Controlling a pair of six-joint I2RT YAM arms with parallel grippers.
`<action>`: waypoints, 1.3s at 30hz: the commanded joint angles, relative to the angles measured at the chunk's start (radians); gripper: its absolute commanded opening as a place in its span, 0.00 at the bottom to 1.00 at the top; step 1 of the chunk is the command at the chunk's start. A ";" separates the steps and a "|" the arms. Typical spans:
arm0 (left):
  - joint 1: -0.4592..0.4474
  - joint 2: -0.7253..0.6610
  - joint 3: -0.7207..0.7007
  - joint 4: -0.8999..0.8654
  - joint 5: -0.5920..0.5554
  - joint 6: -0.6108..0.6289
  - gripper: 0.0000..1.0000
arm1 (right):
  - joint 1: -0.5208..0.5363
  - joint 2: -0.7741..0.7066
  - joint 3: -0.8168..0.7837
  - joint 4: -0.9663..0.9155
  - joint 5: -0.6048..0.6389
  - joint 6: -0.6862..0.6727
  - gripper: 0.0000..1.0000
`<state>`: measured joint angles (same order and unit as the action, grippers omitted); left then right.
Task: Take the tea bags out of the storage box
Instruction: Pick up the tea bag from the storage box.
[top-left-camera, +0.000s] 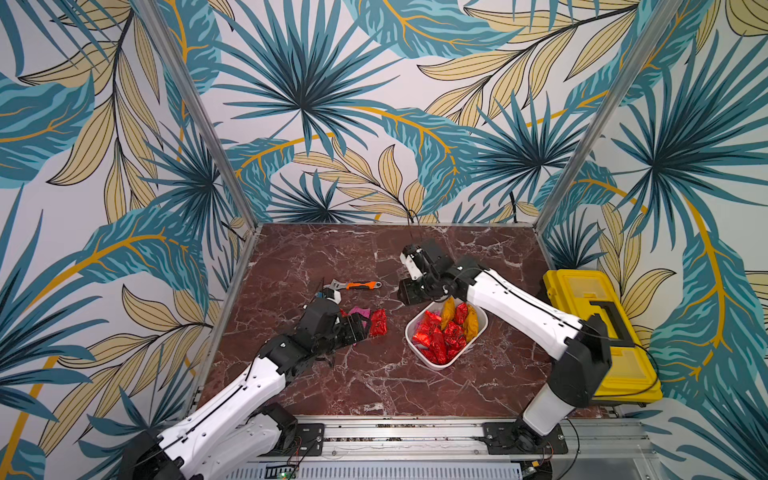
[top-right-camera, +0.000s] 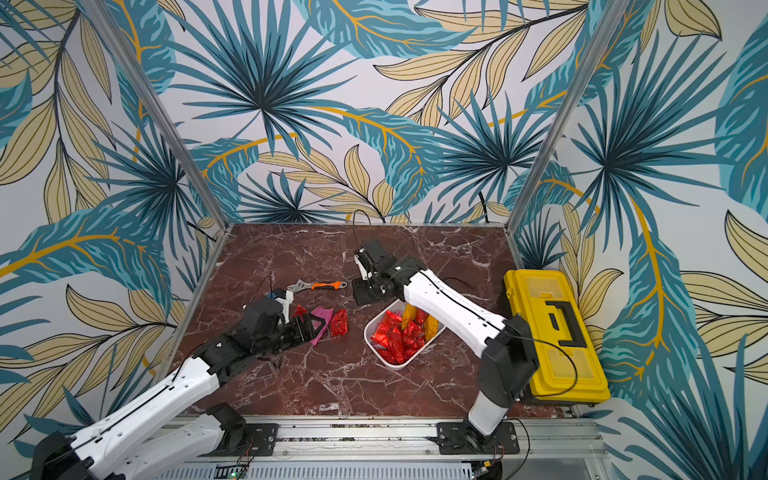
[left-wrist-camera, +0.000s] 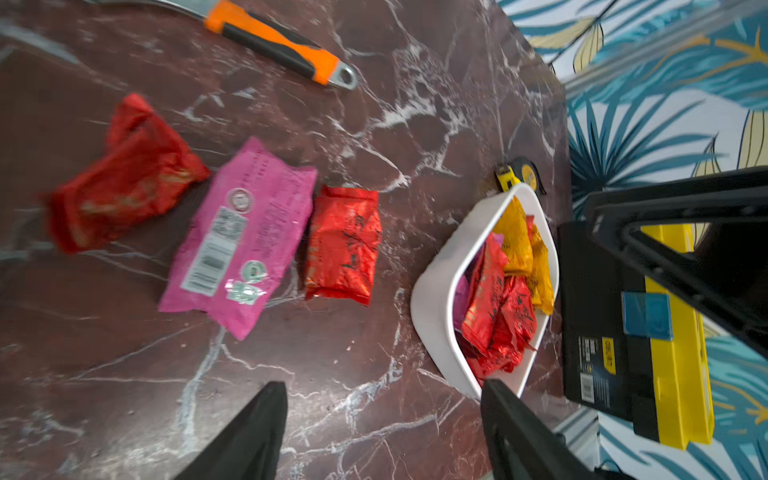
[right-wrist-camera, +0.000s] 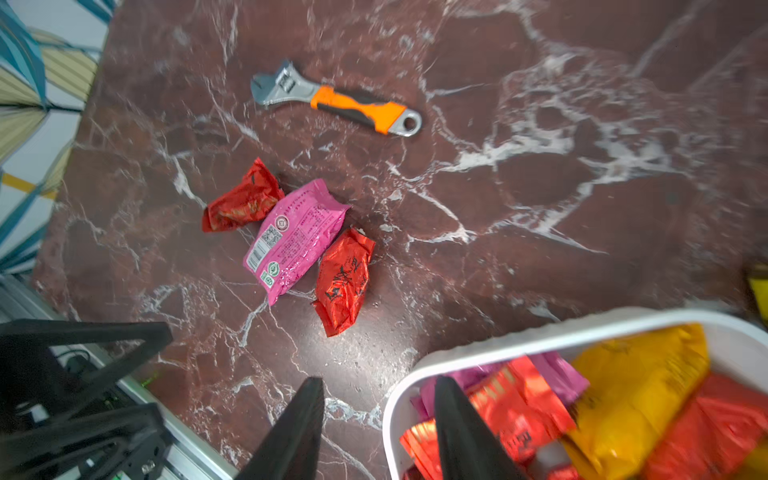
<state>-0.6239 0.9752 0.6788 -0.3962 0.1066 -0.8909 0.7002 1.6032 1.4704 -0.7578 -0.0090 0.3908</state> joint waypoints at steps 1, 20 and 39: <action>-0.060 0.091 0.084 0.064 -0.028 0.060 0.75 | -0.012 -0.111 -0.145 -0.004 0.141 0.127 0.49; -0.163 0.666 0.476 0.072 0.158 0.302 0.63 | -0.044 -0.664 -0.655 0.006 0.200 0.380 0.48; -0.160 0.868 0.573 0.086 0.247 0.319 0.36 | -0.045 -0.703 -0.678 0.001 0.202 0.388 0.48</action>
<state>-0.7837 1.8332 1.2045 -0.3252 0.3298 -0.5743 0.6552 0.9096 0.8131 -0.7563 0.1936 0.7712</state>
